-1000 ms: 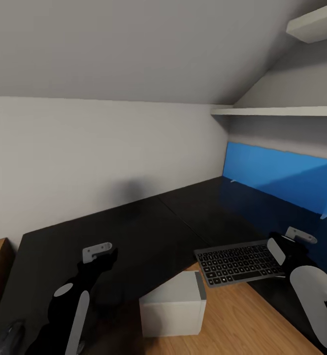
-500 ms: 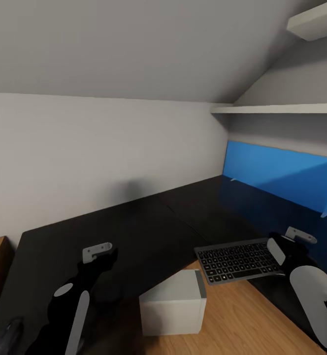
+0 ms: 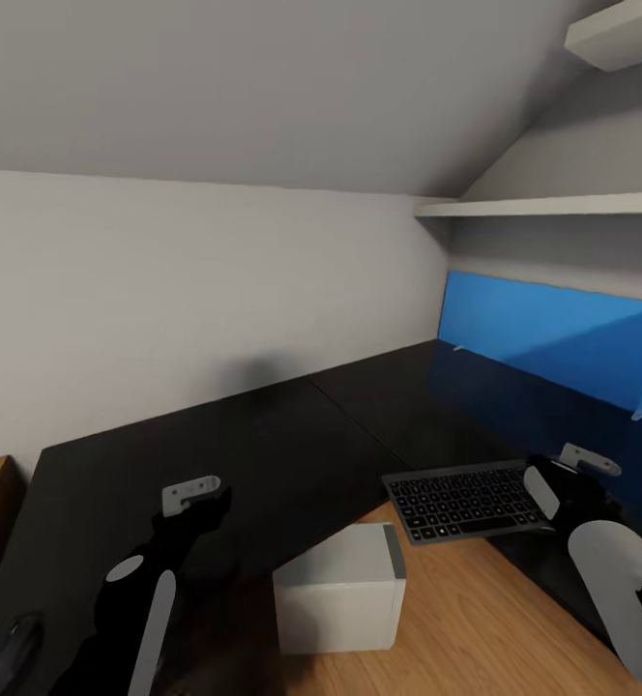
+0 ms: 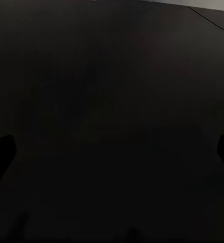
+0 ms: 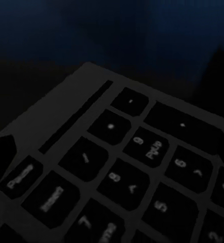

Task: In the bedroom, organize the workspace by keeping the computer under the desk, ensuring the monitor is on the desk, placing the keyboard on the desk next to the monitor, placing the mouse on the desk next to the keyboard, moving the folder from the swivel chair onto the desk next to the mouse, stacking the notebook on top of the folder with the pen on top of the notebook, and positioning the swivel chair next to the desk.

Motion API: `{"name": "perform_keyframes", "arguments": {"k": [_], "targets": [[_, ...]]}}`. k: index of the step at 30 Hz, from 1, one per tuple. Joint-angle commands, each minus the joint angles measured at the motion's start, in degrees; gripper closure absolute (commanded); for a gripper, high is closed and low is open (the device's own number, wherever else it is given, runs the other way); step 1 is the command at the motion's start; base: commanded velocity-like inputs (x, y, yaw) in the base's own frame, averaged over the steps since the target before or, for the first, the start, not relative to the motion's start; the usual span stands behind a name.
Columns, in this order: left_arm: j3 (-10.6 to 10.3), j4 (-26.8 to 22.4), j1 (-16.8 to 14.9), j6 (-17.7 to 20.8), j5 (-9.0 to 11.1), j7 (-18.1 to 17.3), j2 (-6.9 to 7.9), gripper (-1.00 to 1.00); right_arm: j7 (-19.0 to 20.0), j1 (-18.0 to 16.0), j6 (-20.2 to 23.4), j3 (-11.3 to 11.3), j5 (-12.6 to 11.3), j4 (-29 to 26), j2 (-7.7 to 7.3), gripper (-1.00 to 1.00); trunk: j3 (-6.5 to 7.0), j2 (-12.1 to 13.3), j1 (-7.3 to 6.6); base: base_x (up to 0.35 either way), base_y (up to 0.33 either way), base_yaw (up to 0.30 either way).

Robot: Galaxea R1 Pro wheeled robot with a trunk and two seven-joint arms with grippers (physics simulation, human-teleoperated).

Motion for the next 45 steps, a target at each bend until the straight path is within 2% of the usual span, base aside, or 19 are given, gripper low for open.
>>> {"name": "perform_keyframes", "arguments": {"k": [1, 45], "targets": [[-0.01, -0.08, -0.06, 0.31, 0.33, 0.26, -0.03, -1.0, -0.27, 0.02, 0.33, -0.08, -0.83, -0.03, -0.02, -1.0, -0.26, -0.44, 0.22, 0.0, 0.0, 0.0], [0.04, 0.27, -0.03, 0.33, 0.32, 0.17, 0.12, -1.0, -0.22, 0.02, 0.33, -0.08, -0.83, -0.03, -0.02, -1.0, -0.26, -0.44, 0.22, -0.025, 0.017, 0.0]]}}
